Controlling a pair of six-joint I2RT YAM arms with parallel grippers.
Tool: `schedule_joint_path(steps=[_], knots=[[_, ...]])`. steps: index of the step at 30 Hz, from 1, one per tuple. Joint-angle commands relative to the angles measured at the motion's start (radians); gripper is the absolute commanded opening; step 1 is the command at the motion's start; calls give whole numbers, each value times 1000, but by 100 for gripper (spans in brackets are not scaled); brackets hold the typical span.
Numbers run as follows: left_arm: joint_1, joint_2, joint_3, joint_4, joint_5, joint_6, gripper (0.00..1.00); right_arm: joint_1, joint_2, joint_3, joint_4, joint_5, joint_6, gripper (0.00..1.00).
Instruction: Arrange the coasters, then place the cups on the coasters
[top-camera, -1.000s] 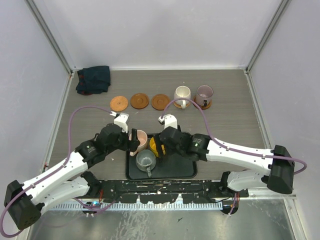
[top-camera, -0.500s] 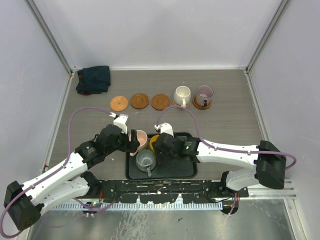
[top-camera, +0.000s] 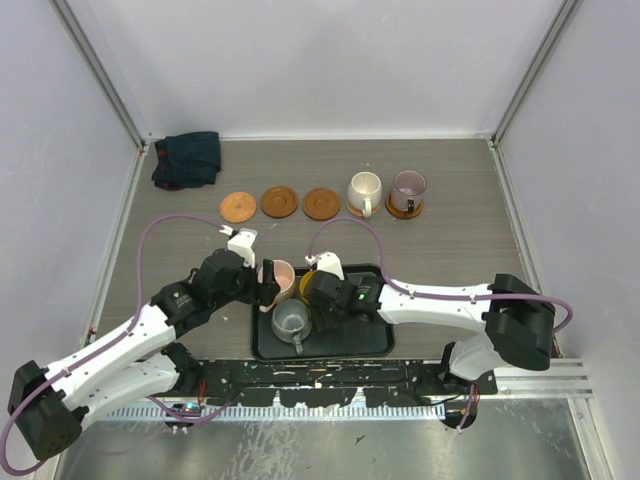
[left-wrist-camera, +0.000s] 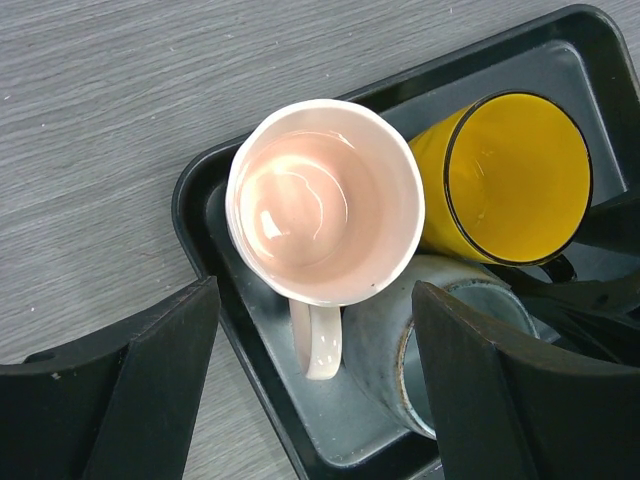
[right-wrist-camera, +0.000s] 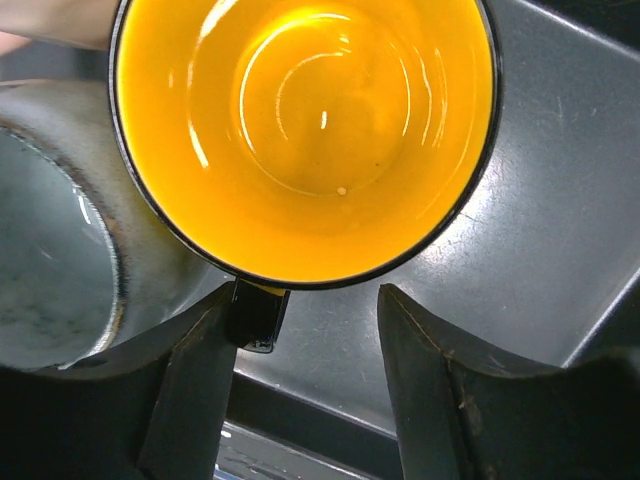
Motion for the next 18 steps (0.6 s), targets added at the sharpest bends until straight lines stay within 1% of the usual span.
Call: schedule_joint_path(steps=[1,6,14,18], knots=[[7,1,2,47,11,-6,79,6,-18,-7,-12,59,44,60],[5,10,0,57,13,-9,79,6,-41,-5,-36,98,54,59],[6,19,1,64,17,-13,79,6,-12,11,-7,71,25,58],[5,12,-1,58,15,-13,79,6,6,11,27,68,26,56]])
